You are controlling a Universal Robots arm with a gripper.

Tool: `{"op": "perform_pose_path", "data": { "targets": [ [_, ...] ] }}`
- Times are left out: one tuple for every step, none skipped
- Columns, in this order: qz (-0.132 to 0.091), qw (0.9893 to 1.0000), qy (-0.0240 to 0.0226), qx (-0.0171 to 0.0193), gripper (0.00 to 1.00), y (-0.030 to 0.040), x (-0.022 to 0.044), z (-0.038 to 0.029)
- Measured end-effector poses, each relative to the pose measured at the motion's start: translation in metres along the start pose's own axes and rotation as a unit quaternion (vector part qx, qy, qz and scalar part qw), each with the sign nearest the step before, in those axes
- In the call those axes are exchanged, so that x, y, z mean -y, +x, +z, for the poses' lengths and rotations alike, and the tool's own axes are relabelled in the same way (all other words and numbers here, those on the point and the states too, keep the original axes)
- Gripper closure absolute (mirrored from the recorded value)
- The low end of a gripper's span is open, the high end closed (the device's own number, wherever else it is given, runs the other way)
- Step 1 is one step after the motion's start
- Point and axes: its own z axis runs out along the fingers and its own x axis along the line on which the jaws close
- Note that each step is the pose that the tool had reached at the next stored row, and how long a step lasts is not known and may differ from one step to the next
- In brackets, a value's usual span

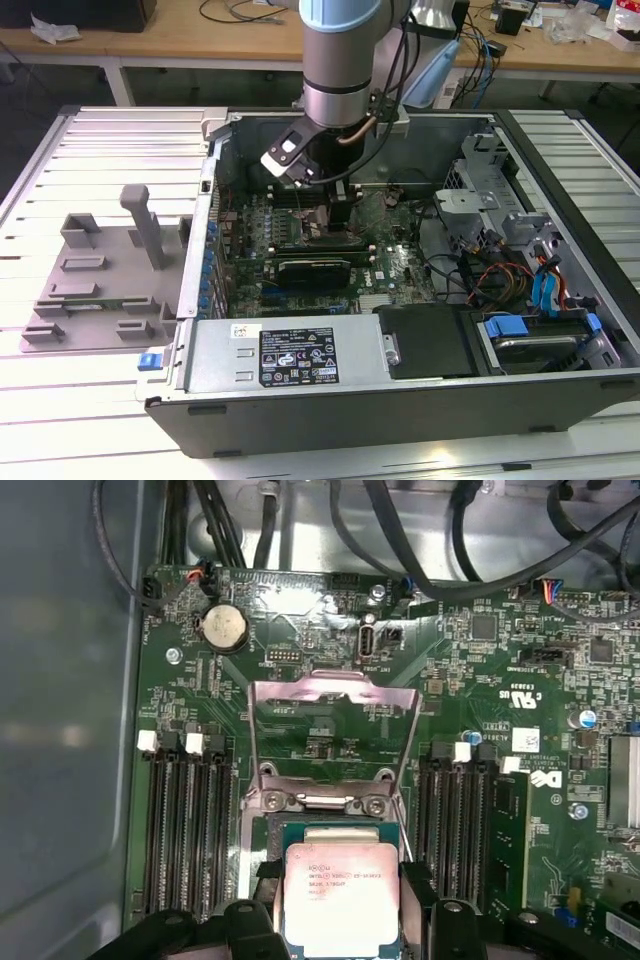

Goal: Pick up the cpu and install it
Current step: 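Place the cpu into insertion slot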

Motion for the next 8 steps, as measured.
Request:
{"op": "perform_pose_path", "data": {
  "targets": [
    [0.0,1.0,0.0,0.0003,0.45,0.0006,0.0014,0.0022],
    [0.0,1.0,0.0001,0.0008,0.45,0.0009,0.0026,0.004],
    [0.0,1.0,0.0001,0.0013,0.45,0.0014,0.0036,0.0063],
    [0.0,1.0,0.0001,0.0017,0.45,0.0018,0.0041,0.0079],
    [0.0,1.0,0.0001,0.0021,0.45,0.0021,0.0046,0.0092],
    [0.0,1.0,0.0002,0.0028,0.45,0.0029,0.0055,0.0124],
    [0.0,1.0,0.0002,0.0031,0.45,0.0033,0.0058,0.0153],
    [0.005,1.0,0.0003,0.0033,0.45,0.0033,0.0059,0.0167]
  ]
}}
